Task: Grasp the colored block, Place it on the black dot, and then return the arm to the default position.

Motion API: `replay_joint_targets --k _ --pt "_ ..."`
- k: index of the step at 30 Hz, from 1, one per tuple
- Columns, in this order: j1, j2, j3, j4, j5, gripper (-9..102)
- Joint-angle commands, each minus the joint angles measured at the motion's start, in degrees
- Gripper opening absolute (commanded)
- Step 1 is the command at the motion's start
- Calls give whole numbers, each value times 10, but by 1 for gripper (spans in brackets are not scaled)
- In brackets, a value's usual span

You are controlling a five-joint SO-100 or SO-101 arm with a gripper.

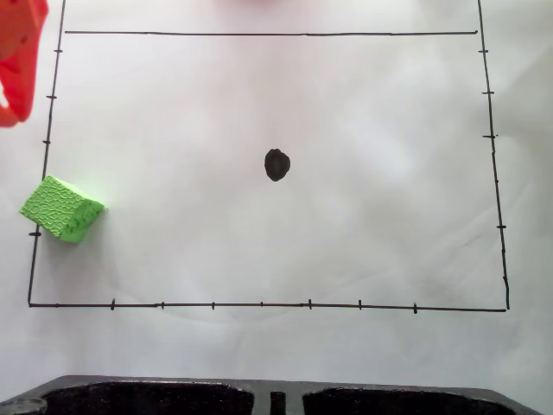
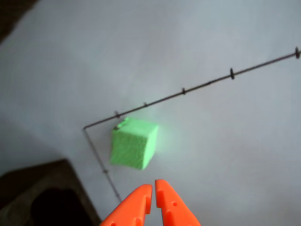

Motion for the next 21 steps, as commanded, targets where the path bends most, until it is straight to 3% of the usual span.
replay_joint_targets --k 1,7,21 --pt "-2 -4 -34 2 18 0" --pt "-10 -40 -53 4 69 0" --pt "-36 -100 -95 -13 68 0"
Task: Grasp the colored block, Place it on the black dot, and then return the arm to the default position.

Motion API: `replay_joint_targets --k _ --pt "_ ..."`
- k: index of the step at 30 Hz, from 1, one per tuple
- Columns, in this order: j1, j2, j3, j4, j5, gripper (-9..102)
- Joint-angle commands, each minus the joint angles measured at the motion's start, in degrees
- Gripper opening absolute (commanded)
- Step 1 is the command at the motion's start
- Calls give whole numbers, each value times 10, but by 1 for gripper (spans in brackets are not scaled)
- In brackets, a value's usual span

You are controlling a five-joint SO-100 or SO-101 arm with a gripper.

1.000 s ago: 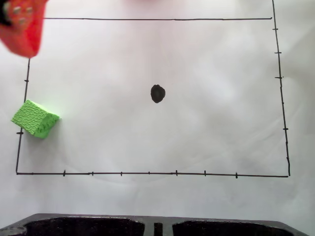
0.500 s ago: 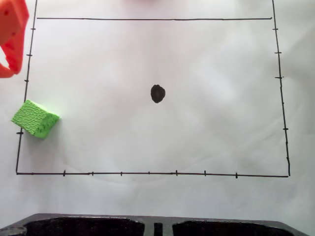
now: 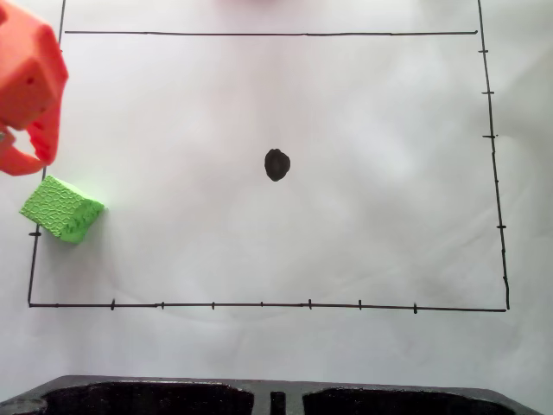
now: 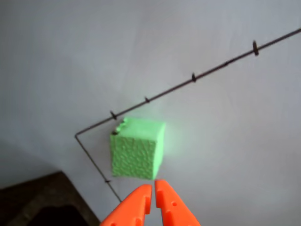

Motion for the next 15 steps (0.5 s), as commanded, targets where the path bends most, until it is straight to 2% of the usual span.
replay_joint_targets --k 1,15 --pt "-6 2 -34 9 6 3" --pt "-3 -32 -58 39 19 31"
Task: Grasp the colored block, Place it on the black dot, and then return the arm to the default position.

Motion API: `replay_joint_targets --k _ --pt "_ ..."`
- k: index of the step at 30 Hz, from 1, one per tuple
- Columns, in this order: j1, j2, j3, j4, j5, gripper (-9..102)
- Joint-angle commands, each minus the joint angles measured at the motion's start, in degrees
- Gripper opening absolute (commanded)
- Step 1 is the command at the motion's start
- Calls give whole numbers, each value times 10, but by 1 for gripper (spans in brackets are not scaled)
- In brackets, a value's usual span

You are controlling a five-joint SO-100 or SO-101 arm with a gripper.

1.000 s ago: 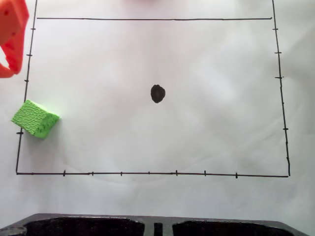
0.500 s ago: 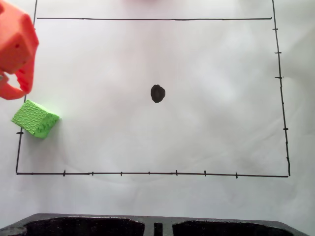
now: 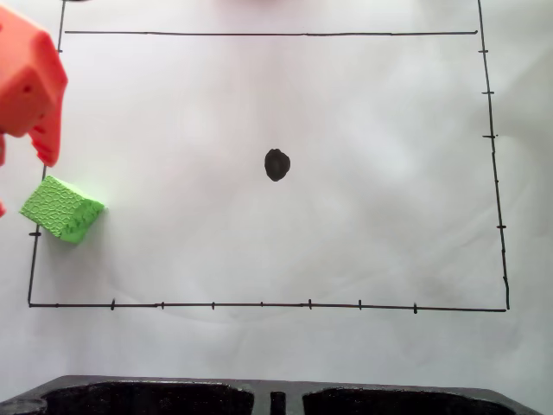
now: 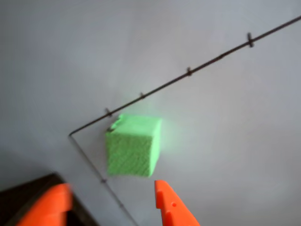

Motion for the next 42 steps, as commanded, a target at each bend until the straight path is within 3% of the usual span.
replay_joint_targets --k 1,22,42 --pt "4 2 -25 3 3 32" --pt "-17 -124 -101 15 26 39" --pt "-10 -188 -119 5 22 37"
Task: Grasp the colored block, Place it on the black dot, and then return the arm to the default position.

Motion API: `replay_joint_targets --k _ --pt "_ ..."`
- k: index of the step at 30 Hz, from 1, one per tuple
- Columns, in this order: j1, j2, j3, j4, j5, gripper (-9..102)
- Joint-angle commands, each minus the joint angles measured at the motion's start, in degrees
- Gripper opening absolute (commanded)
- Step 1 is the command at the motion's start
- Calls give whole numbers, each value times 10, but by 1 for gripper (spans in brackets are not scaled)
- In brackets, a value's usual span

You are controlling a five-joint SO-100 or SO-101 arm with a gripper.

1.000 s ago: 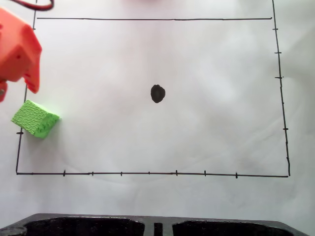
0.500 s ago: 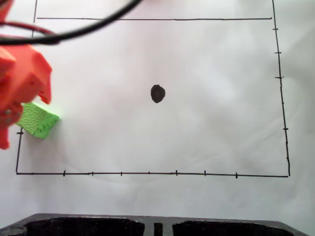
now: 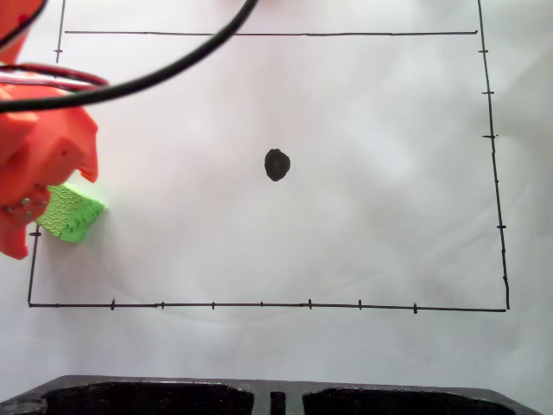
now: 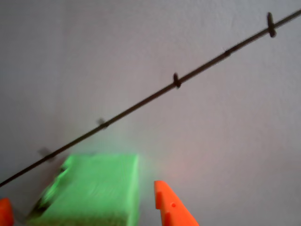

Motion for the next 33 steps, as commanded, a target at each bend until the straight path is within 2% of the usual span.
replay_joint_targets --k 1,6,13,18,28,33 --pt "4 8 -22 -4 -2 33" --pt "5 4 -23 -2 7 22" --pt "4 10 -25 11 9 17" --pt "-5 52 -22 54 26 13" --pt "-78 151 18 142 -9 6" --pt "-129 183 69 128 -43 6"
